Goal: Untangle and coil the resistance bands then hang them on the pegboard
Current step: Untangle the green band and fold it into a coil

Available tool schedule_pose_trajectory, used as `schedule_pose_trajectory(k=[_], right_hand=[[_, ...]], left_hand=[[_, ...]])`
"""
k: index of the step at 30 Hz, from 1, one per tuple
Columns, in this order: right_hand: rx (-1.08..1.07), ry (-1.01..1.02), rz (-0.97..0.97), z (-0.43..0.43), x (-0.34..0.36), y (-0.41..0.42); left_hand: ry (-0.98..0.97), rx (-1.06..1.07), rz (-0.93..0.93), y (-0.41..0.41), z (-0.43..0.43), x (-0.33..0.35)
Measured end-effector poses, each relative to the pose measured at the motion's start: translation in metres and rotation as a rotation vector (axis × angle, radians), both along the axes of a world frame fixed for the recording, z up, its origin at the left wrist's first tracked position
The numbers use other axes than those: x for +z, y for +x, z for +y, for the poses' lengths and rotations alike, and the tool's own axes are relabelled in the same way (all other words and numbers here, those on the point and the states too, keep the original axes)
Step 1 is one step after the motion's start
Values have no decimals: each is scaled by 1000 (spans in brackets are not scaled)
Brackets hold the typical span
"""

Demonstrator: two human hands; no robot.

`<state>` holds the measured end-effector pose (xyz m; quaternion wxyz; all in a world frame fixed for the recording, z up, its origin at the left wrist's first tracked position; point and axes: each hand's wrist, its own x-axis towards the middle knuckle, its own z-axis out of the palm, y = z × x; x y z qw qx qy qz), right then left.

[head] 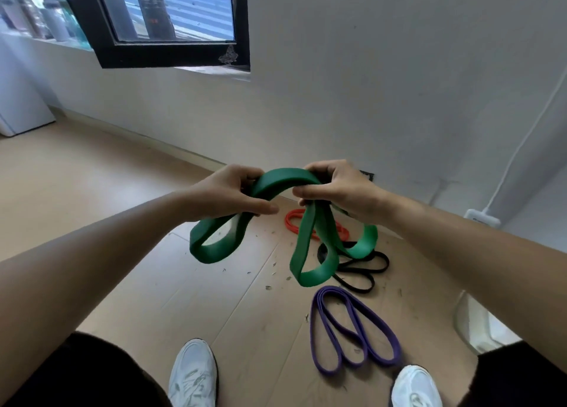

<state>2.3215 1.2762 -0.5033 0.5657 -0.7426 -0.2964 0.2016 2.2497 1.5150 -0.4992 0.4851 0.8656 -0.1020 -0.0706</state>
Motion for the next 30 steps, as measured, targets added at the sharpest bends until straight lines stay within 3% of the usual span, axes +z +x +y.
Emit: schedule_pose_trajectory(k=[7, 14, 22, 30], right_hand=[[-66, -47, -80, 6, -9, -4], [30, -156, -32, 2, -27, -3], [51, -204, 87, -3, -86, 16], [-55, -70, 480, 16, -179, 23]], left_hand=[[-112, 65, -22, 3, -21, -13], [316, 8, -86, 5, -32, -18], [25, 99, 126, 12, -17, -39], [-162, 254, 303, 41, -2, -116]])
